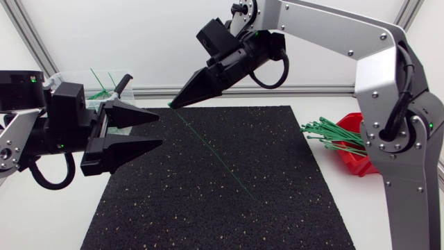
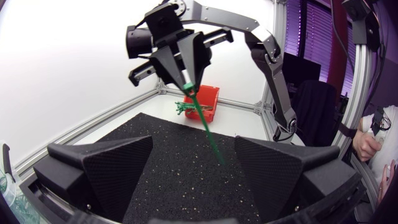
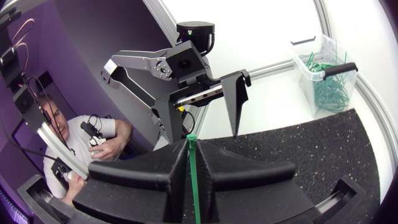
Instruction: Take a green cable tie from the red box, thread the tail through the head to close it, then place it in the transparent bin on the left.
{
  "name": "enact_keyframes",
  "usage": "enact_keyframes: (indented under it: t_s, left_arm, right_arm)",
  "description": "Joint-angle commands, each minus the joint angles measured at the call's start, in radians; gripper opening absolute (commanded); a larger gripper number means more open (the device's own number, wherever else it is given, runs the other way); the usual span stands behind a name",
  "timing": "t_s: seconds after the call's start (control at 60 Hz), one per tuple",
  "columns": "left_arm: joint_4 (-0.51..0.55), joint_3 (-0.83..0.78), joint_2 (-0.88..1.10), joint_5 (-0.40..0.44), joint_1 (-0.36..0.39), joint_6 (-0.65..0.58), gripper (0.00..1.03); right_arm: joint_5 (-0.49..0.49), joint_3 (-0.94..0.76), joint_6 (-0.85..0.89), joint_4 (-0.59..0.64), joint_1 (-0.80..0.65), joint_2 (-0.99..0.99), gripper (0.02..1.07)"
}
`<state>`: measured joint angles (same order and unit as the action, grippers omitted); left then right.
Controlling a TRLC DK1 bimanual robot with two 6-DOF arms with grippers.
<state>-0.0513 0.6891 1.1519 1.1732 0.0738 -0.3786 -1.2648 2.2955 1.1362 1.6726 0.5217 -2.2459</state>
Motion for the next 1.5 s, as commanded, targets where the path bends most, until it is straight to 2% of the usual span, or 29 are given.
enact_keyframes:
  t_s: [0.0, 0.05, 0.417, 0.617, 0.783, 0.867, 1.05, 1.133, 1.283, 1.483]
  left_arm:
    - [-0.033, -0.011, 0.031, 0.034, 0.012, -0.019, 0.92]
    - [-0.045, -0.003, 0.052, 0.055, 0.015, -0.019, 0.92]
    - [-0.128, 0.036, 0.164, 0.066, 0.040, -0.006, 0.92]
    - [-0.147, 0.043, 0.169, 0.123, 0.032, -0.002, 0.91]
    - [-0.150, 0.040, 0.143, 0.180, 0.035, 0.024, 0.85]
    - [-0.156, 0.040, 0.141, 0.195, 0.035, 0.024, 0.79]
    - [-0.168, 0.033, 0.140, 0.238, 0.021, 0.023, 0.60]
    - [-0.171, 0.030, 0.140, 0.244, 0.012, 0.023, 0.58]
    - [-0.179, 0.024, 0.137, 0.247, -0.002, 0.023, 0.40]
    - [-0.197, 0.003, 0.135, 0.247, -0.003, 0.023, 0.30]
  right_arm:
    - [-0.022, 0.061, 0.117, 0.148, 0.001, -0.055, 0.13]
    - [-0.033, 0.090, 0.143, 0.185, 0.003, -0.078, 0.13]
    - [-0.038, 0.068, 0.174, 0.194, 0.034, -0.087, 0.12]
    - [-0.041, 0.064, 0.204, 0.205, 0.057, -0.089, 0.12]
    - [-0.051, 0.056, 0.215, 0.210, 0.070, -0.084, 0.12]
    - [-0.053, 0.047, 0.220, 0.214, 0.075, -0.077, 0.12]
    - [-0.054, 0.013, 0.231, 0.214, 0.083, -0.050, 0.12]
    - [-0.054, 0.001, 0.234, 0.214, 0.084, -0.038, 0.12]
    - [-0.058, -0.008, 0.241, 0.214, 0.087, -0.020, 0.12]
    - [-0.062, -0.031, 0.255, 0.214, 0.087, 0.000, 0.12]
